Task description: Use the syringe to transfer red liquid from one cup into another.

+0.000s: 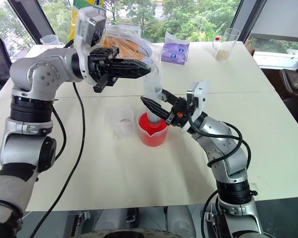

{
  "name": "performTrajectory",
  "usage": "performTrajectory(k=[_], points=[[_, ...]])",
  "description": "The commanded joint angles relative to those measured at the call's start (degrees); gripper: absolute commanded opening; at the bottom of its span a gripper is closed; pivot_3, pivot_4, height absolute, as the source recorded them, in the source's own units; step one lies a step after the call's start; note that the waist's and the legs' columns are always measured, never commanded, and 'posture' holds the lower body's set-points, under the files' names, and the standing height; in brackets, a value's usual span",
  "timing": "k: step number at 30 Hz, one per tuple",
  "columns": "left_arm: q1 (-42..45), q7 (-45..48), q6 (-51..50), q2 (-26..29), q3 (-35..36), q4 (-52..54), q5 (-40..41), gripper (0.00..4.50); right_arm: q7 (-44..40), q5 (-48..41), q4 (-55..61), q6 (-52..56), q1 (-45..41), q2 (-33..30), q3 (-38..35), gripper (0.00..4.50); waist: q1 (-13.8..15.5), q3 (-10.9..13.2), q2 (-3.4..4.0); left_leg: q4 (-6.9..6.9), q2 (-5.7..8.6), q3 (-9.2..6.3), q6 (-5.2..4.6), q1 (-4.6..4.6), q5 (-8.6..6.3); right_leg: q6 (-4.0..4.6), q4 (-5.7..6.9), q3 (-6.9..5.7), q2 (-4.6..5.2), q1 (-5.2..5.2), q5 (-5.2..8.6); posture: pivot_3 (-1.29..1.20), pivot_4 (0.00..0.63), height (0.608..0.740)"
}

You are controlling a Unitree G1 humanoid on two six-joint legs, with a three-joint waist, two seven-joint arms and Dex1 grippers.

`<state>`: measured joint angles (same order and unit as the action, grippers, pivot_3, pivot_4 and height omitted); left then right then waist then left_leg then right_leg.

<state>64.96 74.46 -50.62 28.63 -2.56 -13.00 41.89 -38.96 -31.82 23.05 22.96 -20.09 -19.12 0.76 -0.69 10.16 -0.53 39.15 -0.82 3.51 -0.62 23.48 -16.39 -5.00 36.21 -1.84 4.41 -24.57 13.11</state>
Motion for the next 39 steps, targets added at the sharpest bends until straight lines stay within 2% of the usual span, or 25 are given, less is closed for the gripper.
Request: performTrajectory(k=[1, 3, 8, 11, 24, 28, 33, 39], points=[[4.32, -1.69, 2.46, 0.53, 6.51, 1.13, 2.44, 0.05, -1.61, 0.12, 0.28, 1.8, 1.22, -0.91, 3.31, 1.43, -0.01, 0.0, 0.0, 0.0, 0.0, 0.0, 0.0, 0.0, 0.0, 0.0, 0.0, 0.0, 0.0, 0.0, 0.0, 0.0, 0.15, 0.74], [3.52, -1.32, 2.38, 0.91, 5.66, 1.48, 1.78, 0.05, -1.12, -0.33, 1.02, 2.13, 0.27, -1.01, 2.61, 1.43, 0.0, 0.0, 0.0, 0.0, 0.0, 0.0, 0.0, 0.0, 0.0, 0.0, 0.0, 0.0, 0.0, 0.0, 0.0, 0.0, 0.15, 0.74], [-0.01, 0.14, 3.64, 2.21, 2.28, 2.91, -1.24, 1.99, 0.82, -2.31, 3.19, 3.89, -3.68, -1.41, 0.28, 1.43, -0.06, 0.0, 0.0, 0.0, -0.02, -0.02, 0.0, -0.01, 0.0, 0.0, 0.0, -0.01, -0.01, 0.0, 0.0, 0.0, 0.15, 0.74], [-1.86, 1.17, 4.87, 2.99, 1.44, 3.5, -2.23, 3.49, 1.53, -3.13, 4.05, 4.86, -5.38, -1.52, -0.41, 1.43, -0.03, 0.0, 0.0, 0.0, 0.0, -0.01, 0.0, -0.01, 0.0, 0.0, 0.0, 0.0, 0.01, 0.0, 0.0, 0.0, 0.15, 0.74], [-4.9, -0.22, 2.13, 11.06, 8.13, 4.28, -0.39, 3.49, 2.81, -7.66, 4.76, 8.36, -11.18, -3.32, -3.17, 1.43, -0.08, 0.0, 0.0, 0.0, -0.01, -0.02, 0.0, 0.0, 0.0, 0.0, 0.0, -0.02, 0.01, 0.0, 0.0, 0.0, 0.15, 0.74], [-5.62, -1.38, 1.66, 13.76, 10.61, 4.52, 0.14, 3.49, 3.58, -11.13, 4.21, 10.69, -15.99, -3.13, -4.27, 1.43, -0.12, 0.01, 0.0, 0.0, -0.01, -0.01, 0.0, 0.0, 0.0, 0.0, 0.01, -0.01, 0.02, -0.01, 0.0, 0.0, 0.15, 0.74], [-5.68, -3.25, 1.09, 15.98, 13.54, 5.16, 1.21, 3.49, 2.75, -13.32, -1.39, 11.59, -23.95, -0.26, -3.02, 1.43, -0.12, 0.01, -0.02, 0.0, -0.03, -0.02, 0.0, -0.01, 0.0, 0.0, 0.03, -0.03, 0.02, -0.01, 0.0, 0.0, 0.15, 0.74], [-7.7, -5.63, -1.81, 18.34, 16.72, 9.57, 4.37, 3.49, -2.05, -8.38, -11.51, 5.64, -26.58, 4.52, 1.46, 1.43, -0.14, 0.01, -0.02, 0.0, 0.0, 0.0, 0.0, 0.0, 0.0, 0.0, 0.04, -0.03, 0.05, 0.0, 0.0, 0.0, 0.15, 0.74]])
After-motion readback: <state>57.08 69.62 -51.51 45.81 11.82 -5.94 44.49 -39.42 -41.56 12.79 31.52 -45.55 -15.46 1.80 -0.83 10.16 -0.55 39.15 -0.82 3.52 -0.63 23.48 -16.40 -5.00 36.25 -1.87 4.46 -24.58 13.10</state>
